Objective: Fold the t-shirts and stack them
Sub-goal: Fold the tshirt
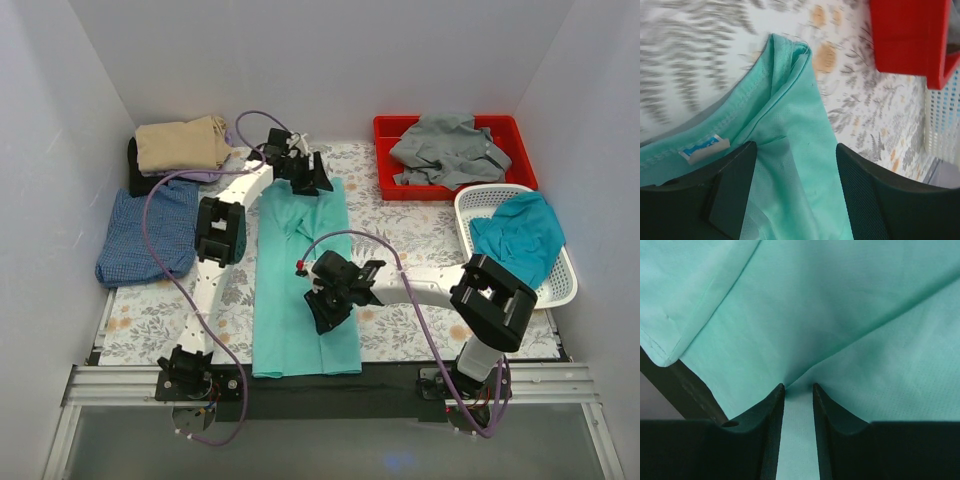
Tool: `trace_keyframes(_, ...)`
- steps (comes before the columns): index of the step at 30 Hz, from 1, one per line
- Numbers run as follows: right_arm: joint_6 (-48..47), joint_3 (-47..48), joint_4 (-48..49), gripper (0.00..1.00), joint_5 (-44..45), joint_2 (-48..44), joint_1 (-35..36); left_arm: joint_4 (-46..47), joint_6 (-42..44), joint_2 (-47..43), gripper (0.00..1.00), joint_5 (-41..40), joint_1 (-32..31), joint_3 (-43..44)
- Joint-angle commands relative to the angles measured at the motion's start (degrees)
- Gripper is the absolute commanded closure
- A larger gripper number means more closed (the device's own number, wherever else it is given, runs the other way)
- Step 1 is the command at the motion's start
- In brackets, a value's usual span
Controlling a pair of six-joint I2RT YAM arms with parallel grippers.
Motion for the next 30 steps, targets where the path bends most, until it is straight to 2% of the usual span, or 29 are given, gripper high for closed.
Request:
trace_keyframes(1, 0.42, 2.86, -6.85, 0.64, 4.10, 1.88, 1.71, -4.30, 2.86, 0.33, 0.36, 3.47, -4.64, 2.05)
trace_keyframes(4, -1.42, 7.08, -9.74, 0.62, 11.91, -1.36, 1.62, -2.11, 3.22, -4.05, 0.37, -0.04, -5.26, -1.10)
trace_keyframes(8, -5.28, 12.72, -12.04, 0.60, 22.20, -5.32, -0.57, 9.20, 0.50, -19.84, 0.37, -6.89, -4.12, -13.04)
trace_keyframes(10, -6.86, 14.39, -11.95, 0.60, 24.06, -7.61, -2.06, 12.04, -1.09, -24.35, 0.36, -10.67, -3.60, -18.85)
trace_keyframes(14, -9.06, 17.47, -9.42, 0.55, 22.76, -9.55, -9.95, 16.08, -1.44, -33.50, 0.36, -25.85, -2.54, -25.71)
trace_keyframes(17, -10.21, 19.93, -7.13, 0.54, 17.42, -6.66, -16.54, 18.63, -1.44, -38.34, 0.35, -31.24, -0.61, -32.12)
trace_keyframes(23, -10.30, 27.31, -1.50, 0.54, 7.91, 4.32, -25.09, 17.85, -3.98, -37.65, 0.35, -19.50, 1.33, -39.50)
trace_keyframes(24, -10.65, 28.62, -0.80, 0.54, 7.02, 7.56, -25.62, 18.28, -4.43, -37.21, 0.35, -15.65, 1.24, -40.30)
trace_keyframes(30, -10.56, 40.23, -0.35, 0.54, 4.03, 19.62, -28.87, 20.57, -6.89, -32.38, 0.36, -5.25, 1.24, -43.21)
